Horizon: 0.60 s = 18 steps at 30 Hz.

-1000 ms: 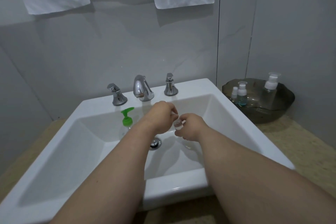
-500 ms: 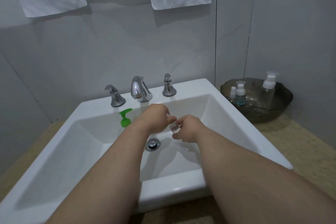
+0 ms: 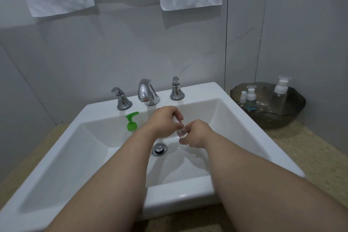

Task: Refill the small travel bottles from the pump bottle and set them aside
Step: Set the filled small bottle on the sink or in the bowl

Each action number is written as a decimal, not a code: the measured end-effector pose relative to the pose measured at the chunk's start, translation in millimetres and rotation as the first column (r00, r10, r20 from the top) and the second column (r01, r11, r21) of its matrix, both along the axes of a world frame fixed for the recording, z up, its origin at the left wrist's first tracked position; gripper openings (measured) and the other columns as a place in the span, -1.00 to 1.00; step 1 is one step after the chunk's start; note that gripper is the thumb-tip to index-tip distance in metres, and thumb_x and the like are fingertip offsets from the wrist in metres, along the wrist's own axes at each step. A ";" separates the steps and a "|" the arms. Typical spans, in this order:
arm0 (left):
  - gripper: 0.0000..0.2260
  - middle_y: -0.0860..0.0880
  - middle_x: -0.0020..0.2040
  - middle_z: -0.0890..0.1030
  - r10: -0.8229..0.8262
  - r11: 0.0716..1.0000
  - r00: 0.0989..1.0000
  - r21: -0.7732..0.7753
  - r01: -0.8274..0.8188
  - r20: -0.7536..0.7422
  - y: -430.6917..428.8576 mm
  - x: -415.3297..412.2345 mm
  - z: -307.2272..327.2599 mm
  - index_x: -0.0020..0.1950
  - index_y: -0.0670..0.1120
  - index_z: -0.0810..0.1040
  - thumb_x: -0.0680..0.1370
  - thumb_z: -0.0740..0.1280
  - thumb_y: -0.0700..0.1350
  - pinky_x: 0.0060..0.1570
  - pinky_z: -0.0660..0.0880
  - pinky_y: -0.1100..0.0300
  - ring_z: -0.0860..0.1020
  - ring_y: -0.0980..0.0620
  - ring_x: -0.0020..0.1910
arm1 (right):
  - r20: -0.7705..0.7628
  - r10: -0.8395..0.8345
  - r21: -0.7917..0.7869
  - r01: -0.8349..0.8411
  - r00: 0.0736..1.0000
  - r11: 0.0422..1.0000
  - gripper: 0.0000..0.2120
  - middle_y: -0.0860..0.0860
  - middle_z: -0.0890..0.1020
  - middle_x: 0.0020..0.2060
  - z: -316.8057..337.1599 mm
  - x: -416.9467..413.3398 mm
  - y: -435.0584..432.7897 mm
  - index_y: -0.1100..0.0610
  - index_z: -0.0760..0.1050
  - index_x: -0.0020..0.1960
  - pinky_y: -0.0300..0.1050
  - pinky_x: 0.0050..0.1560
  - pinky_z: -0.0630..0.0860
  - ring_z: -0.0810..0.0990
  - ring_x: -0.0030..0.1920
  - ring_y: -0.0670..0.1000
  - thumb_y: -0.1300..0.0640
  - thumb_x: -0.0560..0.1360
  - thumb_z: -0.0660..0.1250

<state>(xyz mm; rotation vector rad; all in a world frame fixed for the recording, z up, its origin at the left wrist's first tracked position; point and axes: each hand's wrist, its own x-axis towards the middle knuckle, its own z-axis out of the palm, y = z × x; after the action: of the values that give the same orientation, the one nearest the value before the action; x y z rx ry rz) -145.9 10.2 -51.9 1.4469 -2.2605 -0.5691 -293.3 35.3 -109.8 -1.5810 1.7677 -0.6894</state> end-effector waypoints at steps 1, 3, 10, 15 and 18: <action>-0.81 0.05 -0.02 0.67 0.004 1.000 1.000 -0.003 -0.004 0.000 -0.8 0.5 -1.1 0.02 0.03 0.59 0.48 0.50 -0.19 -0.06 0.53 0.20 0.59 0.11 -0.11 | -0.006 0.004 0.000 -0.004 1.000 1.000 -0.76 0.06 0.72 0.01 0.0 0.0 0.2 0.10 0.69 0.11 -0.09 0.07 0.60 0.61 -0.18 0.03 0.11 0.46 0.54; -0.73 0.09 -0.01 0.65 -0.004 1.000 1.000 0.017 0.004 -0.023 -1.4 1.1 -2.3 0.09 0.00 0.58 0.47 0.51 -0.24 -0.13 0.48 0.28 0.54 0.19 -0.17 | -0.004 0.001 0.004 -0.001 1.000 1.000 -0.77 0.08 0.72 0.01 0.0 -0.2 0.3 0.11 0.69 0.10 -0.07 0.08 0.61 0.61 -0.17 0.04 0.11 0.46 0.54; -0.67 0.05 0.08 0.59 0.095 0.995 0.985 0.025 -0.093 -0.144 -2.0 -3.0 -4.3 0.22 -0.04 0.54 0.54 0.48 0.07 -0.03 0.45 0.23 0.53 0.09 0.00 | 0.043 -0.034 0.012 0.034 0.998 0.999 -0.77 0.06 0.73 0.01 -0.2 1.6 -1.4 0.15 0.69 0.09 0.05 0.22 0.62 0.71 0.03 0.12 0.12 0.46 0.53; -0.80 0.02 -0.05 0.64 0.099 0.994 0.995 -0.032 -0.100 -0.024 -4.1 -0.3 -1.9 0.17 -0.06 0.58 0.56 0.42 -0.17 -0.08 0.48 0.23 0.60 -0.02 0.00 | 0.038 -0.048 0.021 0.048 0.998 0.999 -0.78 0.08 0.73 -0.03 -1.6 2.7 -1.4 0.15 0.71 0.05 0.05 0.17 0.64 0.71 0.00 0.11 0.12 0.42 0.55; -0.64 0.06 0.05 0.66 0.038 0.998 0.991 0.061 -0.030 -0.130 0.8 -3.9 -0.2 0.19 -0.03 0.58 0.46 0.37 -0.36 -0.02 0.51 0.30 0.60 0.05 0.05 | 0.022 -0.044 0.023 0.043 0.999 0.999 -0.78 0.09 0.73 -0.03 -1.3 2.5 -1.4 0.16 0.71 0.05 0.06 0.18 0.64 0.70 -0.01 0.11 0.11 0.43 0.56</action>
<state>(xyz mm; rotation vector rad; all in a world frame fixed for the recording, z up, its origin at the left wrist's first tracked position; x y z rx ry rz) -149.8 11.0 -52.1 1.4293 -2.1298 -0.7046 -290.8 33.9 -111.1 -1.5181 1.7918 -0.7029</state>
